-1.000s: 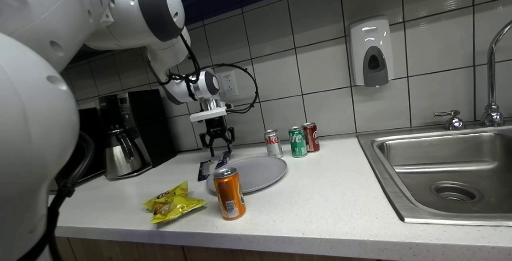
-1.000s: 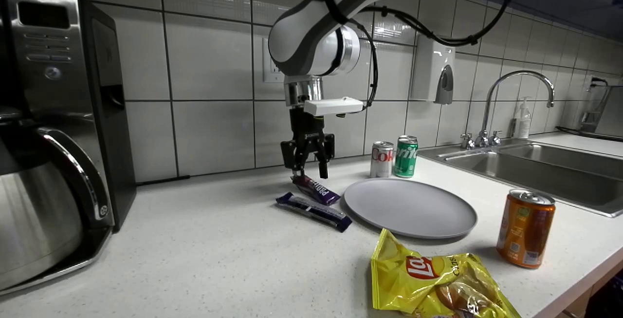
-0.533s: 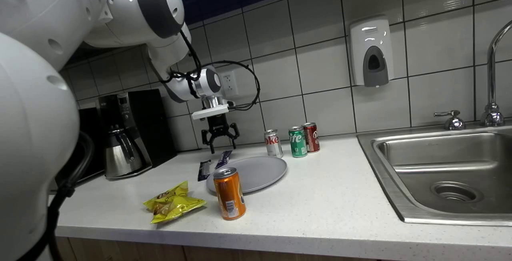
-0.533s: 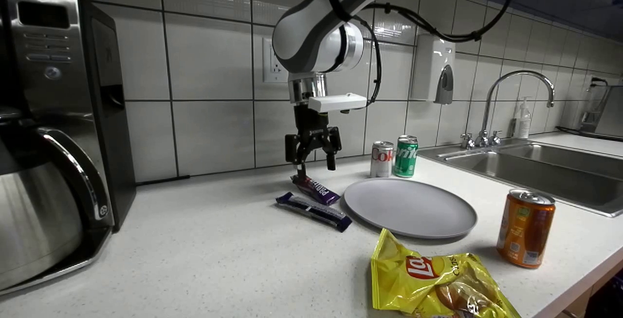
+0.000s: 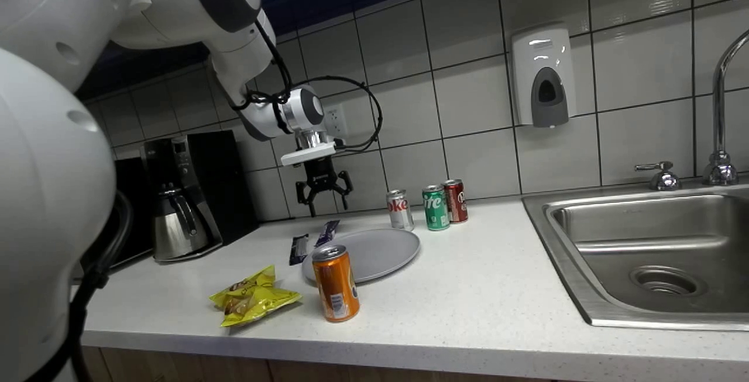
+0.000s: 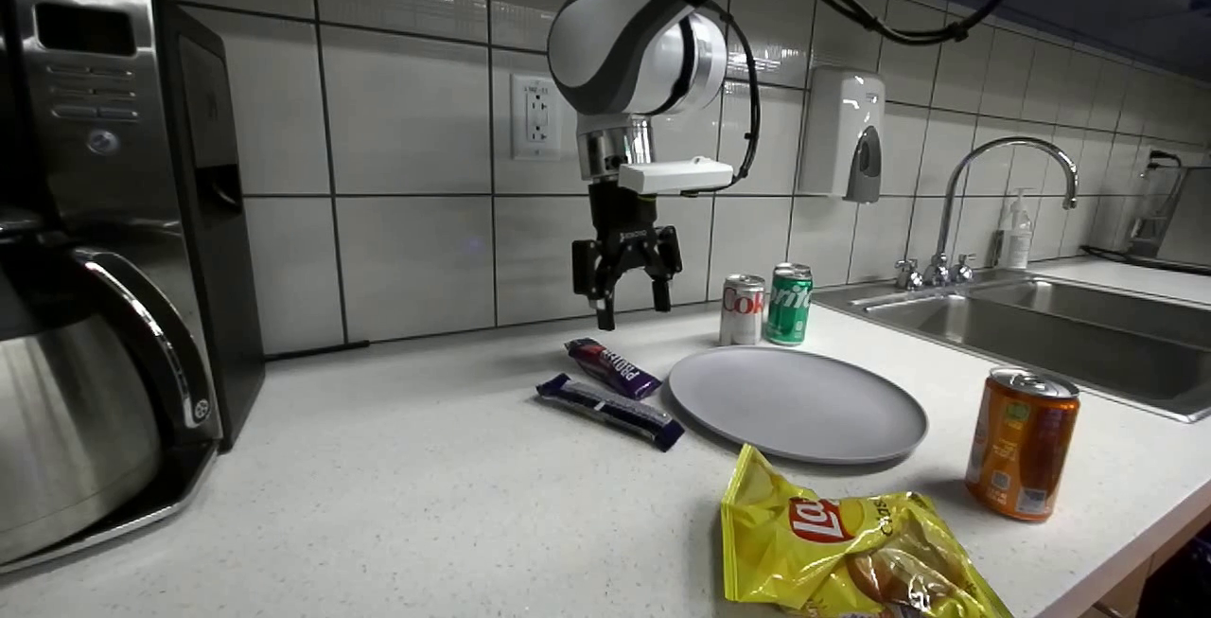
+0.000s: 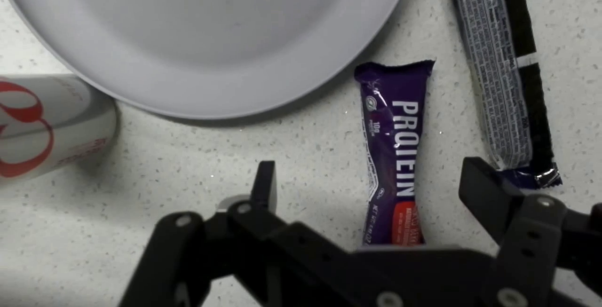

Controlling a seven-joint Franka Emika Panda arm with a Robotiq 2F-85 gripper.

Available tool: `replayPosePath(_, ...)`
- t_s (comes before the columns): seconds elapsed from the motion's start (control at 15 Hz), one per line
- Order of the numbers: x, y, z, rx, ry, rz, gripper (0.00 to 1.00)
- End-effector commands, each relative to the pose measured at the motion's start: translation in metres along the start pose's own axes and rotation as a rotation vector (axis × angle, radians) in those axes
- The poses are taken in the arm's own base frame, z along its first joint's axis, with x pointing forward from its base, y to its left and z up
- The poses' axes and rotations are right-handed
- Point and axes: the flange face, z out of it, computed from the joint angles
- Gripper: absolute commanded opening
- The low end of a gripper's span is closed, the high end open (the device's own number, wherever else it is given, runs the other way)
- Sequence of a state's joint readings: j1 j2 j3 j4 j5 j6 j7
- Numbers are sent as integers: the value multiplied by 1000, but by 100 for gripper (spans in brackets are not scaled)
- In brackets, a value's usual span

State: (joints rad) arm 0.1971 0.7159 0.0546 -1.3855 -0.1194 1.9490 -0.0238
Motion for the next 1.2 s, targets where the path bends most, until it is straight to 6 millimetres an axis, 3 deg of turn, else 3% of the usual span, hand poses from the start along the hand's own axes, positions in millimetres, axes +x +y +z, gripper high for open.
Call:
replayPosePath(0.0,-23,14,-12,2,-2,29,100)
replayPosePath(0.73,-70,82,-17,12,-19,182,100)
replayPosePath(1.13,-80,115,-15,23,-24,341,100)
